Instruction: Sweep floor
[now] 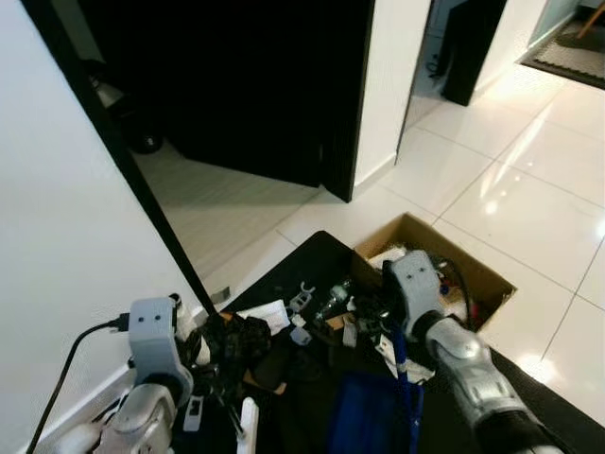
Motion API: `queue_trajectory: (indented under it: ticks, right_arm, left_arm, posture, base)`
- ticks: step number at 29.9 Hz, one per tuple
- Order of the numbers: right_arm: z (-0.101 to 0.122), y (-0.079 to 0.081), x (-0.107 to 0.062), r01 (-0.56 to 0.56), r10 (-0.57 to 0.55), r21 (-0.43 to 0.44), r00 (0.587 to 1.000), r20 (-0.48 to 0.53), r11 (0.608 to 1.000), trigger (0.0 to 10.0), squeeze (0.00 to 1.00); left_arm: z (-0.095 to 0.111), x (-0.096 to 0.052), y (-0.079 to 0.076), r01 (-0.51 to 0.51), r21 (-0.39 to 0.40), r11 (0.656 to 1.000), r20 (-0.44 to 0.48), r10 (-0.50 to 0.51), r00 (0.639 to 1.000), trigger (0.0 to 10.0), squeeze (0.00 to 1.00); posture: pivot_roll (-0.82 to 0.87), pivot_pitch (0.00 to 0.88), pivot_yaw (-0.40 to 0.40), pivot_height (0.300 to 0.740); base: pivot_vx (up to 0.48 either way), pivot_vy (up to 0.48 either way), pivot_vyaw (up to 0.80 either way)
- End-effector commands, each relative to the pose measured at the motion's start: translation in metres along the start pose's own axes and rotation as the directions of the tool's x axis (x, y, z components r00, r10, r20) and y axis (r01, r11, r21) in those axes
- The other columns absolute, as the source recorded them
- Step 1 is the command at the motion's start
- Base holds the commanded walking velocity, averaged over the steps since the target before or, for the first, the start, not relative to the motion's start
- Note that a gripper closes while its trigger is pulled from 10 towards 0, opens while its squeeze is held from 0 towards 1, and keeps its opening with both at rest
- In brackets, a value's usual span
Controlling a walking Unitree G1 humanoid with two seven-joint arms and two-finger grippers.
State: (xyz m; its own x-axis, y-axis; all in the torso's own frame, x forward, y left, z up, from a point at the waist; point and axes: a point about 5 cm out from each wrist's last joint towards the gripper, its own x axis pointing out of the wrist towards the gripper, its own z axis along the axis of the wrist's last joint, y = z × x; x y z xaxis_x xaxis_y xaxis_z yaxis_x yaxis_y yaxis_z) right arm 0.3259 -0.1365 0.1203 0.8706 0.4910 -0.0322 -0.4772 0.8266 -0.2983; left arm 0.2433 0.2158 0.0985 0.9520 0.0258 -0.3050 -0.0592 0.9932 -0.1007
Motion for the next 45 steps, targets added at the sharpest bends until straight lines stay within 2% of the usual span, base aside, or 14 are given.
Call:
queue_trajectory:
  ticks: [1,7,14,19,25,26,29,32,35,37,38,40,44,45]
  right_arm:
    - [0.007,0.002,-0.007,-0.051,0.051,-0.002,0.997,0.052,0.999,10.0,0.00]
    - [-0.004,0.010,-0.023,-0.134,0.135,-0.018,0.987,0.082,0.991,10.0,0.00]
    - [-0.008,0.010,-0.034,-0.140,0.146,-0.050,0.980,0.132,0.989,10.0,0.00]
    - [0.002,0.016,-0.037,-0.187,0.192,-0.045,0.965,0.177,0.981,10.0,0.00]
    - [-0.003,0.023,-0.035,-0.218,0.217,-0.015,0.959,0.180,0.976,10.0,0.00]
    - [-0.010,0.029,-0.031,-0.232,0.226,0.016,0.958,0.177,0.972,10.0,0.00]
    - [-0.015,0.034,-0.027,-0.251,0.245,0.014,0.955,0.166,0.968,10.0,0.00]
    - [-0.028,0.047,-0.019,-0.303,0.301,0.005,0.947,0.110,0.953,10.0,0.00]
    - [-0.032,0.054,-0.018,-0.329,0.328,-0.007,0.940,0.093,0.944,10.0,0.00]
    - [-0.032,0.064,-0.015,-0.378,0.379,-0.032,0.921,0.093,0.925,10.0,0.00]
    - [-0.032,0.064,-0.015,-0.378,0.379,-0.032,0.921,0.093,0.925,10.0,0.00]
    - [-0.029,0.072,-0.008,-0.422,0.427,-0.067,0.899,0.098,0.904,10.0,0.00]
    - [-0.027,0.075,-0.003,-0.437,0.447,-0.102,0.889,0.100,0.893,10.0,0.00]
    - [-0.028,0.074,0.000,-0.442,0.454,-0.132,0.887,0.083,0.887,10.0,0.00]
  left_arm:
    - [0.000,-0.001,0.006,-0.023,0.015,1.000,0.006,0.023,1.000,10.0,0.00]
    - [0.003,0.002,0.006,-0.016,0.022,1.000,0.009,0.016,1.000,10.0,0.00]
    - [0.005,0.003,0.007,-0.010,0.032,0.999,0.012,0.009,1.000,10.0,0.00]
    - [0.006,0.002,0.010,-0.015,0.034,0.999,0.013,0.014,1.000,10.0,0.00]
    - [0.003,0.002,0.010,-0.015,0.022,1.000,0.002,0.015,1.000,10.0,0.00]
    - [-0.003,0.004,0.010,-0.024,-0.030,0.999,-0.026,0.024,0.999,10.0,0.00]
    - [-0.008,0.005,0.010,-0.034,-0.079,0.996,-0.048,0.030,0.998,10.0,0.00]
    - [-0.018,0.009,0.014,-0.086,-0.197,0.977,-0.089,0.069,0.994,10.0,0.00]
    - [-0.019,0.010,0.014,-0.090,-0.229,0.969,-0.095,0.070,0.993,10.0,0.00]
    - [-0.022,0.011,0.010,-0.080,-0.332,0.940,-0.117,0.043,0.992,10.0,0.00]
    - [-0.022,0.011,0.010,-0.080,-0.332,0.940,-0.117,0.043,0.992,10.0,0.00]
    - [-0.023,0.015,0.002,-0.053,-0.420,0.906,-0.128,-0.001,0.992,10.0,0.00]
    - [-0.025,0.018,-0.002,-0.034,-0.420,0.907,-0.126,-0.021,0.992,10.0,0.00]
    - [-0.032,0.017,0.000,-0.025,-0.392,0.919,-0.149,-0.037,0.988,10.0,0.00]
  posture:
    - [0.16,0.250,0.056,0.740]
    - [0.15,0.252,0.069,0.740]
    - [0.17,0.249,0.079,0.740]
    - [0.17,0.250,0.077,0.740]
    - [0.17,0.251,0.083,0.740]
    - [0.17,0.250,0.086,0.740]
    - [0.17,0.250,0.088,0.740]
    - [0.17,0.246,0.084,0.740]
    - [0.18,0.247,0.086,0.740]
    - [0.18,0.250,0.086,0.740]
    - [0.18,0.250,0.086,0.740]
    - [0.18,0.251,0.087,0.740]
    - [0.18,0.251,0.087,0.740]
    - [0.18,0.251,0.084,0.740]
  base:
    - [0.000,0.000,0.00]
    - [0.000,0.000,0.00]
    - [0.000,0.000,0.00]
    - [0.000,0.000,0.00]
    - [0.000,0.000,0.00]
    - [0.000,0.000,0.00]
    - [0.000,0.000,0.00]
    - [0.000,0.000,0.00]
    - [0.000,0.000,0.00]
    - [0.000,0.000,0.00]
    - [0.000,0.000,0.00]
    - [0.000,0.000,0.00]
    - [0.000,0.000,0.00]
    - [0.000,0.000,0.00]
